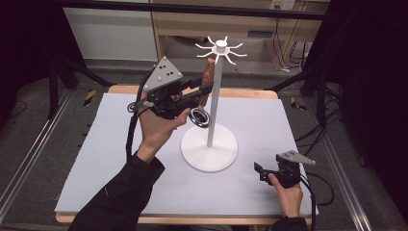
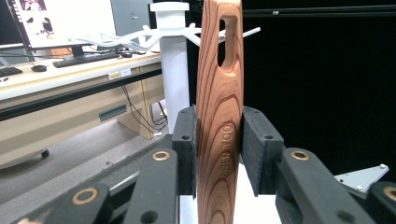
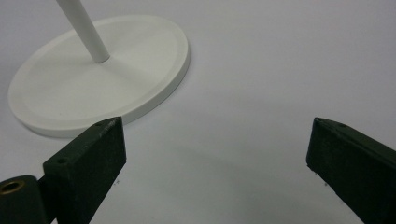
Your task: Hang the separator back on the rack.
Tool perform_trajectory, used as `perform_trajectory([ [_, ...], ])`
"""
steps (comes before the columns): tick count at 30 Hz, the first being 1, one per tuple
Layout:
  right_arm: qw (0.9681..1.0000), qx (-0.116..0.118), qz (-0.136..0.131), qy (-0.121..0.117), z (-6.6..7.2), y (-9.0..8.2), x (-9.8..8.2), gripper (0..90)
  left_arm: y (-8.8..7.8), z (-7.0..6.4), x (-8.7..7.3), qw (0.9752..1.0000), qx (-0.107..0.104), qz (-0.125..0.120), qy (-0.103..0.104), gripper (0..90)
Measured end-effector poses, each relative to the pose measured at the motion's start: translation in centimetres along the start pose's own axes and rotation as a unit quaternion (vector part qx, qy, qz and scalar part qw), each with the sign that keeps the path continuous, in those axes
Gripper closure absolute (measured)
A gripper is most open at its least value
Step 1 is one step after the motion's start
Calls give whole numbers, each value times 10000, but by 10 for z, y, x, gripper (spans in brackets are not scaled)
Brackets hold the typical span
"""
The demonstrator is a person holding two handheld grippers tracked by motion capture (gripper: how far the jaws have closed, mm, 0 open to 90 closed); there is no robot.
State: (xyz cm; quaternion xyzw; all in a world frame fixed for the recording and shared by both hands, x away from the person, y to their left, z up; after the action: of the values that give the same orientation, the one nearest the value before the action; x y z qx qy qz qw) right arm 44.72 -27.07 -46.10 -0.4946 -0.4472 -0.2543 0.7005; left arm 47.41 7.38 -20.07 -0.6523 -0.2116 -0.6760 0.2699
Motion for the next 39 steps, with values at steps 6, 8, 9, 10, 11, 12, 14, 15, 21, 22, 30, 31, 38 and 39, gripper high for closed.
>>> perform_trajectory([
  [6,10000,3,3,-3,0,0,0,53,3,0,1,10000,38,14,-4,679],
  [8,10000,3,8,-4,1,0,0,53,3,0,1,10000,49,35,15,679],
  [9,10000,2,6,-2,1,0,0,53,4,0,1,10000,67,30,9,679],
  [10,10000,-1,6,-1,1,0,0,53,4,0,1,10000,77,32,5,679],
  [11,10000,3,8,2,1,0,0,53,5,-1,1,10000,82,43,3,679],
  [12,10000,5,8,4,1,0,0,53,6,-1,1,9999,105,58,12,679],
  [14,10000,-2,11,-7,1,0,0,53,7,0,2,9999,133,87,14,679],
  [15,10000,-1,14,-3,1,0,0,53,8,0,2,9999,133,89,0,679],
  [21,10000,17,11,-5,0,0,0,53,17,2,0,9996,230,138,-48,679],
  [22,10000,12,7,-5,0,0,0,53,19,3,-1,9996,229,142,-57,679],
  [30,10000,25,10,31,-1,0,-1,53,26,6,-5,9995,273,112,-102,678],
  [31,10000,26,9,37,-1,0,-1,53,26,6,-5,9996,260,104,-107,678],
  [38,10000,16,27,4,-1,1,-1,54,25,5,-7,9996,278,77,10,672],
  [39,10000,19,23,11,-1,1,-1,54,25,5,-7,9996,276,33,50,661],
])
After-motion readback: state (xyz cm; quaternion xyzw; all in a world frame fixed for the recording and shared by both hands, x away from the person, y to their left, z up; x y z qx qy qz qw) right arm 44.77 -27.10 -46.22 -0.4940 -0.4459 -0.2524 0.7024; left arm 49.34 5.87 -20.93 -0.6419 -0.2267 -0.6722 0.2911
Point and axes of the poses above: each handheld gripper's, and its own axes: y roughly forward along the jaws, x roughly out of its top, z roughly to its left, the point moved 1 cm from there along y, roughly forward along the jaws, and after that the axes turned 4 degrees about -z, right-handed, at the moved point
